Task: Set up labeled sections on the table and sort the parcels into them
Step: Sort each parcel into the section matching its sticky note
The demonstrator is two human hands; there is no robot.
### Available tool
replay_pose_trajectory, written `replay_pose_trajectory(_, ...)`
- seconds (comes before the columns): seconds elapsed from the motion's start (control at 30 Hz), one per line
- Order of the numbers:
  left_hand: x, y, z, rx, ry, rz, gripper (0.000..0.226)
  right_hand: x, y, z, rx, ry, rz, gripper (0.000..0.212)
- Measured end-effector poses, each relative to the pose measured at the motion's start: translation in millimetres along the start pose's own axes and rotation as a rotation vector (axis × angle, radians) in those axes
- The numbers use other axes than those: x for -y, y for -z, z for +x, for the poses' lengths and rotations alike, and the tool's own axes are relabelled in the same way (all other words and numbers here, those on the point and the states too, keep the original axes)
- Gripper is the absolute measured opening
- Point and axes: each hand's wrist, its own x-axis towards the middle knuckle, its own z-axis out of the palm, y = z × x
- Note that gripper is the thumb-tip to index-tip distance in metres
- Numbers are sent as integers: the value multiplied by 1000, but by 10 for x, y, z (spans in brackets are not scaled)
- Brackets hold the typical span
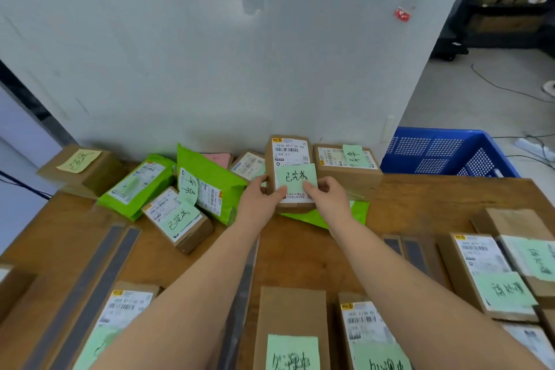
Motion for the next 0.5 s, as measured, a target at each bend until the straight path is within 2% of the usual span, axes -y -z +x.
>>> replay_pose_trajectory(0.1,-47,274,-284,17,-21,-70,48,189,-14,-397,-3,50,23,21)
replay_pose_trajectory(0.27,-77,854,-896,40,-86,-136,51,463,-136,-1195,-9,122,61,33)
replay_pose_trajectory(0.5,157,1798,-1837,53,-145,-219,47,580,-588,-2355,-4,243,126,41)
